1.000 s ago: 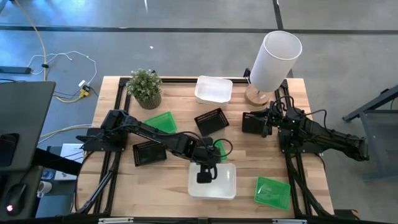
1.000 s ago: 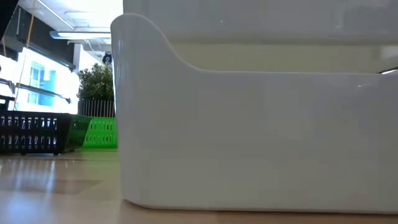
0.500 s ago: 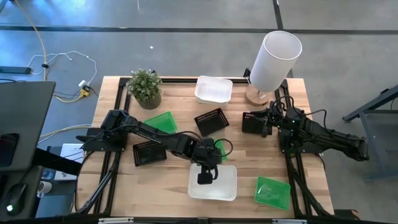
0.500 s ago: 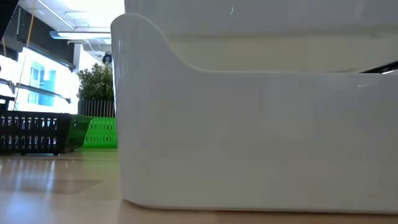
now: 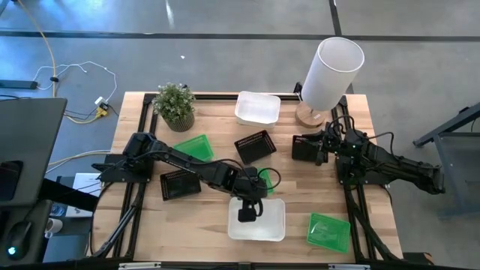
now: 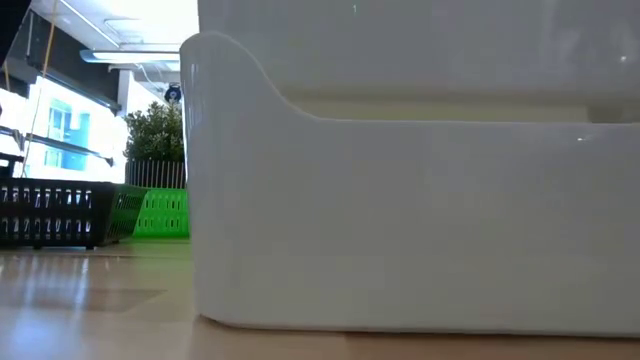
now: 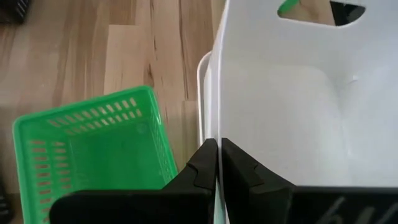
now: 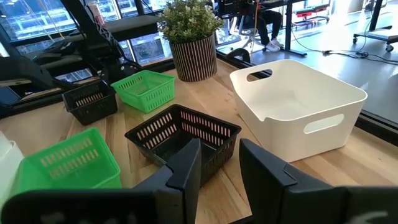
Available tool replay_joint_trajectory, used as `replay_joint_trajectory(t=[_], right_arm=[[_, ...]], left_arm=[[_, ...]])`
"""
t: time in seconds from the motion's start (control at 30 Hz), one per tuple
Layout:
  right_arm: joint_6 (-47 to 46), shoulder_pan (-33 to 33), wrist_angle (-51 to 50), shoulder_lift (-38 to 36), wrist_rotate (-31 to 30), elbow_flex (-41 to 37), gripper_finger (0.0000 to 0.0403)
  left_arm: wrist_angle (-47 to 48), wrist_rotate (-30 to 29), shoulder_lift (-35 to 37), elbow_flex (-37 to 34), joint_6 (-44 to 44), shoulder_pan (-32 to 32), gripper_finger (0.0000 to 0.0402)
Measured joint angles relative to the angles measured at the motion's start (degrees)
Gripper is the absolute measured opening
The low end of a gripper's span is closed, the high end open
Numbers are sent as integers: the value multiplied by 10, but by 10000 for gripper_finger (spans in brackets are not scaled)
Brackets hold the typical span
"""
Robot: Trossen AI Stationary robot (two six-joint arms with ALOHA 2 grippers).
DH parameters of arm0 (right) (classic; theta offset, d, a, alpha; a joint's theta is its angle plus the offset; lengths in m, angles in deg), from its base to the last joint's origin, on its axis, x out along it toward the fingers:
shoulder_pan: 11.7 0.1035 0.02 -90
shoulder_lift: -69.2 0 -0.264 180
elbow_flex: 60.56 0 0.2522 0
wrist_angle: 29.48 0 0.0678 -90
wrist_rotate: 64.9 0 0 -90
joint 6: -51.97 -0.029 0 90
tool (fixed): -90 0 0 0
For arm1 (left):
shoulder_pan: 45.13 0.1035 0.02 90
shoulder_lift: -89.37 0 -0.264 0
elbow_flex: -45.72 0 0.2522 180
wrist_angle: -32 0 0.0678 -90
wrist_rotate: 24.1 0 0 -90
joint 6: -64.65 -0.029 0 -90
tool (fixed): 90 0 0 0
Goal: Stack baskets by color
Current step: Stack the bottom left white bin on the bottom right white bin
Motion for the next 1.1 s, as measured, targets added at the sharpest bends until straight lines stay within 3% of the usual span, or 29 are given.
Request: replay_joint_trajectory(t=[0.3, 0.77, 1.1], right_arm=[[0, 0, -1, 0, 0, 0, 98], [0, 0, -1, 0, 0, 0, 98], [0, 0, -5, 0, 0, 0, 98]], left_arm=[[-4, -6, 0, 0, 0, 0, 13], [-6, -27, -4, 1, -24, 3, 79], [-1, -22, -33, 2, -22, 12, 65]])
